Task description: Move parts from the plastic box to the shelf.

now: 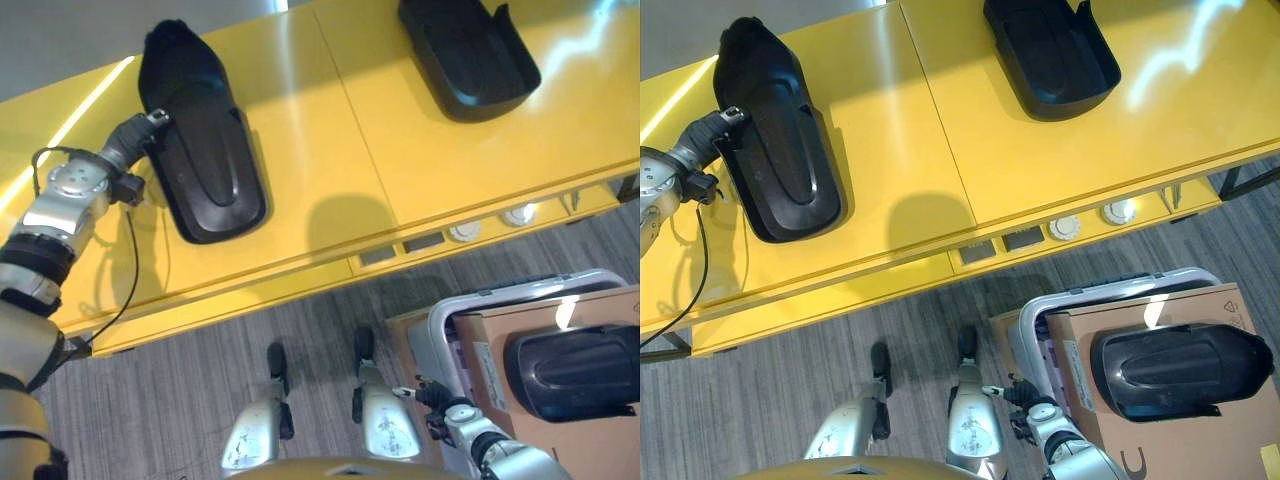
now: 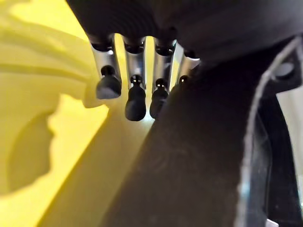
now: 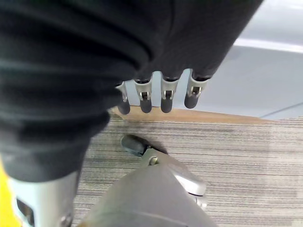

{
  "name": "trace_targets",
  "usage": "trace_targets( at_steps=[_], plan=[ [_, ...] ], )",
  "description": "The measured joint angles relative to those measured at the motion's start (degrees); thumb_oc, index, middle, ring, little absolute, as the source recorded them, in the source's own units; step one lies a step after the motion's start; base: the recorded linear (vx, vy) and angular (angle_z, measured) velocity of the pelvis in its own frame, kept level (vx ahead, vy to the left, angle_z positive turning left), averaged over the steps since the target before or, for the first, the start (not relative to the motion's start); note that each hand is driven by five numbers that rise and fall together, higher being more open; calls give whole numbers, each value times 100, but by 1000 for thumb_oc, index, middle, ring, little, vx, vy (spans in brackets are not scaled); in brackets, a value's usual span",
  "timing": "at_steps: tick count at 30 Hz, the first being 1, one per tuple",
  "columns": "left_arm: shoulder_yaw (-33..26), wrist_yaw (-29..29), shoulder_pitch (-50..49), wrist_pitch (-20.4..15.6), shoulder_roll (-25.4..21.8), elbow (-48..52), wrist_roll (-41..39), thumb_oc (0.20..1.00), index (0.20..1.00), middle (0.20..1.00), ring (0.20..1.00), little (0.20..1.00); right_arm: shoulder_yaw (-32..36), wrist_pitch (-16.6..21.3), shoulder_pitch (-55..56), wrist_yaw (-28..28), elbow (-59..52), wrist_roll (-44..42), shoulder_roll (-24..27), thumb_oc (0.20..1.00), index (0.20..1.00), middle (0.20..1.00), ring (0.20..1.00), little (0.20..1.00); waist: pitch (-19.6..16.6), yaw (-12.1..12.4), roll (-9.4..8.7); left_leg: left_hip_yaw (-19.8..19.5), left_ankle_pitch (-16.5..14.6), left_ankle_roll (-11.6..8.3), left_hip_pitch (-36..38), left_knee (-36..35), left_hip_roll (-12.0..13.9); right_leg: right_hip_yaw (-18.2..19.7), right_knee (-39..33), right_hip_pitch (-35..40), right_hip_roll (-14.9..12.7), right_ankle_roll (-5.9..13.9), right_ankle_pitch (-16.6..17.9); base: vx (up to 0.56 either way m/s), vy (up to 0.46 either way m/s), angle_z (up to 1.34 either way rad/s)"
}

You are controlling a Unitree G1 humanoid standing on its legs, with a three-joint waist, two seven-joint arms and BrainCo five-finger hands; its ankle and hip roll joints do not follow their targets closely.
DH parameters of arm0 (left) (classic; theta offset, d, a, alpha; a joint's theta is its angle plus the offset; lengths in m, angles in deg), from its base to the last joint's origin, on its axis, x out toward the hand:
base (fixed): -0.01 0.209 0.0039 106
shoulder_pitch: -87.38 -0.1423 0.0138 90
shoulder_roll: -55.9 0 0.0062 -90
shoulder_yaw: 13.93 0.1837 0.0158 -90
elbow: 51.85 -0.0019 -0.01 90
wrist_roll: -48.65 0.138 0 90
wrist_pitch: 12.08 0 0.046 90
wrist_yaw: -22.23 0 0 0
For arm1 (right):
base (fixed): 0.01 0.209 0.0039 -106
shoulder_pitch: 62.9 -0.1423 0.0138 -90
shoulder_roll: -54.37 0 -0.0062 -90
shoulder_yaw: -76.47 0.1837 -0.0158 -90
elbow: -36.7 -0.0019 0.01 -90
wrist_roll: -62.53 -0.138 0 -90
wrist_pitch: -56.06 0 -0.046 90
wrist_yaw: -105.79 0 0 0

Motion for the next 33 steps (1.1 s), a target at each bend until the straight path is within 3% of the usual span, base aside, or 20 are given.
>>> trace_targets(
  at_steps=[5,12,13,14,33],
  plan=[
    [79,-29,-99,0,-42,137,148,200,200,200,200,200,-186,2,-2,5,0,-7,-48,1000,1000,1000,1000,1000,-48,-3,-93,1,22,18,26,1,2,5,1,21,3,-25,20,0,0,0],
    [-51,209,-98,-21,304,-427,485,200,200,200,200,200,-263,-3,-28,-2,8,-13,-206,1000,1000,1000,1000,1000,-156,-12,-129,-7,21,18,65,1,0,4,1,60,1,-48,35,0,0,0],
    [-55,256,-98,-21,338,-479,490,442,442,442,442,442,-264,-3,-21,-2,9,-15,-218,1000,1000,1000,1000,1000,-176,-13,-132,-6,21,17,60,1,-2,5,0,53,0,-47,35,0,0,0],
    [-92,327,-96,-30,447,-646,552,1000,1000,1000,1000,1000,-270,-4,-18,-2,31,-30,-217,1000,1000,1000,1000,1000,-223,-9,-132,0,21,17,52,1,-5,10,0,42,-4,-47,35,0,0,0],
    [-286,858,41,-97,847,-1324,1267,1000,1000,1000,1000,1000,-380,-20,-66,-4,230,-44,-218,1000,1000,1000,1000,1000,-361,4,-138,10,37,22,12,2,-2,15,0,-3,-4,-83,57,0,0,0]
  ],
)
